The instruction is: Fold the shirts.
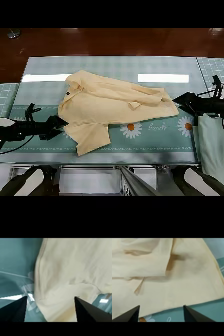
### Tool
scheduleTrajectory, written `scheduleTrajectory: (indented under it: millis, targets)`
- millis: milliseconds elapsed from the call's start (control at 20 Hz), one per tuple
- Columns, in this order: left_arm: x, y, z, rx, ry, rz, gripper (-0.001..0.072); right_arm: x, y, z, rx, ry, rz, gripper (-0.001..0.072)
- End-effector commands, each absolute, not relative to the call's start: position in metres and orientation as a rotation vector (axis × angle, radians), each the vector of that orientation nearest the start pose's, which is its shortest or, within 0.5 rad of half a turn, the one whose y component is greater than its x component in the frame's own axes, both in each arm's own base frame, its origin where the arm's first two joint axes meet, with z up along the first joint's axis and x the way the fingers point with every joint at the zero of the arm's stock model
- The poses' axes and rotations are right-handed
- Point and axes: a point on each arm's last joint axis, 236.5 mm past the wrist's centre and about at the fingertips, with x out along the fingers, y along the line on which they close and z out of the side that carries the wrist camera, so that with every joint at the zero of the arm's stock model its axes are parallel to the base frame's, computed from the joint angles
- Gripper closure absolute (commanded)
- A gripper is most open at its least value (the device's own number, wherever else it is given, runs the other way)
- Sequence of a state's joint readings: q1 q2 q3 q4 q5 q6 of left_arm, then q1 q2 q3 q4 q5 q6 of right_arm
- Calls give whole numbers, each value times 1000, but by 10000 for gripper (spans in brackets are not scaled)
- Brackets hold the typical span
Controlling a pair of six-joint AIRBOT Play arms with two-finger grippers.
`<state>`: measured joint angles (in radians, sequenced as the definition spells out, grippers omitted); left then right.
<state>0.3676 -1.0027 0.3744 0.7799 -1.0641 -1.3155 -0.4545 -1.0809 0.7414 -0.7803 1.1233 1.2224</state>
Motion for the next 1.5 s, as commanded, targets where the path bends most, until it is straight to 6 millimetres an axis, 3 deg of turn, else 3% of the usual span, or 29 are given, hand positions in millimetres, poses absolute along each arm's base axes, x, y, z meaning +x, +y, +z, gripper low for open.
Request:
scheduleTrajectory:
  millis: [0, 150, 200, 250, 300, 450, 650, 800, 1000, 1300, 1350, 1400, 1450]
  targets:
    - [249, -80, -93, -985, 1290, -101, 9, 327, 12, -3, 783, 1114, 179, 83]
    - [253, -107, -97, -926, 1299, -151, 12, 328, -1, -11, 779, 1121, 100, 83]
    - [252, -112, -99, -906, 1306, -162, 70, 327, -14, -18, 761, 1126, 34, 83]
    - [252, -113, -99, -902, 1303, -163, 429, 325, -29, -26, 740, 1135, -46, 83]
    - [255, -110, -98, -903, 1294, -162, 664, 322, -43, -32, 726, 1145, -120, 83]
    - [270, -103, -81, -890, 1252, -195, 671, 309, -64, -49, 688, 1199, -236, 83]
    - [286, -104, -62, -876, 1219, -234, 670, 304, -53, -74, 729, 1293, -200, 84]
    - [287, -104, -60, -874, 1215, -237, 670, 312, -50, -89, 768, 1334, -180, 83]
    - [287, -104, -60, -874, 1215, -237, 670, 338, -37, -91, 866, 1316, -108, 84]
    - [287, -104, -60, -875, 1214, -236, 670, 343, -7, -101, 864, 1384, -18, 90]
    - [286, -105, -60, -876, 1219, -240, 670, 344, 0, -103, 847, 1395, -1, 120]
    - [284, -106, -59, -877, 1227, -248, 670, 346, 6, -102, 828, 1401, 19, 329]
    - [283, -108, -59, -879, 1234, -254, 670, 348, 10, -99, 794, 1399, 53, 672]
